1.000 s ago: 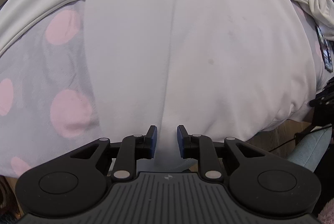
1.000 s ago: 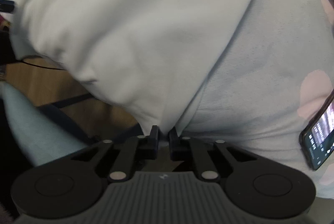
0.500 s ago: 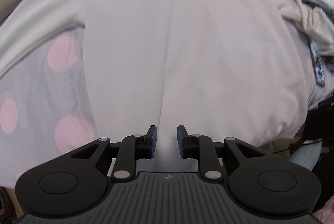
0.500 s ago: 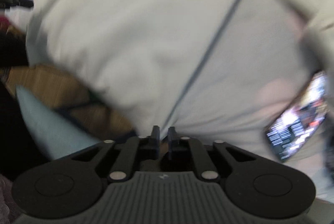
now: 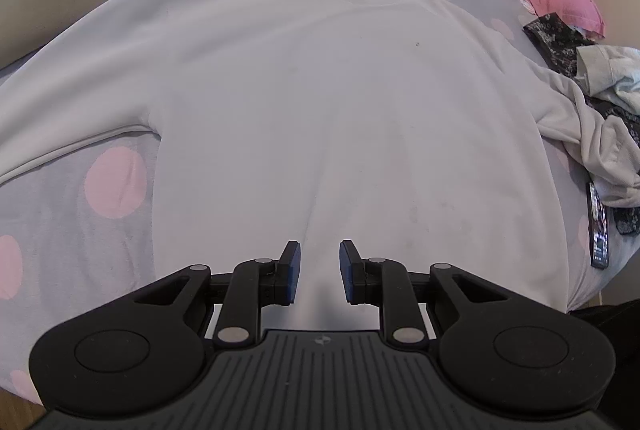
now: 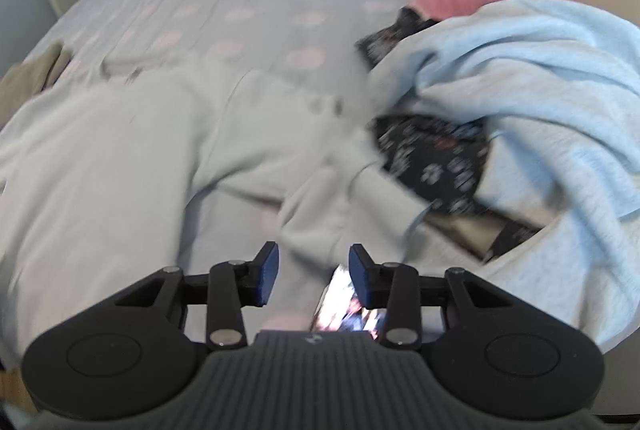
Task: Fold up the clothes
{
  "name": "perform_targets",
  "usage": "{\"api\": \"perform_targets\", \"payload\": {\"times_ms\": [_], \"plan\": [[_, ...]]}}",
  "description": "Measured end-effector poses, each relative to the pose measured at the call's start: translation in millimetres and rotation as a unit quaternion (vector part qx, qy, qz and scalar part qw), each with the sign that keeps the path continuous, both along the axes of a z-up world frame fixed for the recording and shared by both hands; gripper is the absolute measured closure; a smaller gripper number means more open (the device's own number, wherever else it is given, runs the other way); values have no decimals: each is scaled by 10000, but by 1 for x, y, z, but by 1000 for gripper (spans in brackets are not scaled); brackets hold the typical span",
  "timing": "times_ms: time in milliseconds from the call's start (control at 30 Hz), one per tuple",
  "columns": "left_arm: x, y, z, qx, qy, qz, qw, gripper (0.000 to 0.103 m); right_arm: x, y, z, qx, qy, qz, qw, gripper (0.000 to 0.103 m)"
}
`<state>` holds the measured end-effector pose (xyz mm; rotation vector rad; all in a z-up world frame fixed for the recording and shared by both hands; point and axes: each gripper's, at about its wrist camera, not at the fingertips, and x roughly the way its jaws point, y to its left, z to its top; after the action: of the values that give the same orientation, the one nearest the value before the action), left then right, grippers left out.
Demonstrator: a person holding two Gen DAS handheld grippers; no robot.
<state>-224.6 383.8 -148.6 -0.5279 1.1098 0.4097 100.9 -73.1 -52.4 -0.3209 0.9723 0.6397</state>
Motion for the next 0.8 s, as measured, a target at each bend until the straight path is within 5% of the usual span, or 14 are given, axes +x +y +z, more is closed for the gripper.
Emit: {"api": "perform_targets", "payload": {"times_ms": [133,333,633,700,800], "plan": [[3,2,-3,36,29,107,9999,82,15,-9,-4,74,-251,-147,9995,44],[8,1,-18,-38,234,130,9996,80,43,-19,-26,296,-283,-390,9984,38],[24,0,-35,-97,515,82,9986,79,72,-30,-60,836,161,-856,9927,38],[29,-1,-37,-74,559,35,9984,79,75,-33,-67,1044,273,-946,9896,45],[35,-4,-41,-7,630,-49,9980,79,75,-33,-71,1144,345,-896,9888,81]]}}
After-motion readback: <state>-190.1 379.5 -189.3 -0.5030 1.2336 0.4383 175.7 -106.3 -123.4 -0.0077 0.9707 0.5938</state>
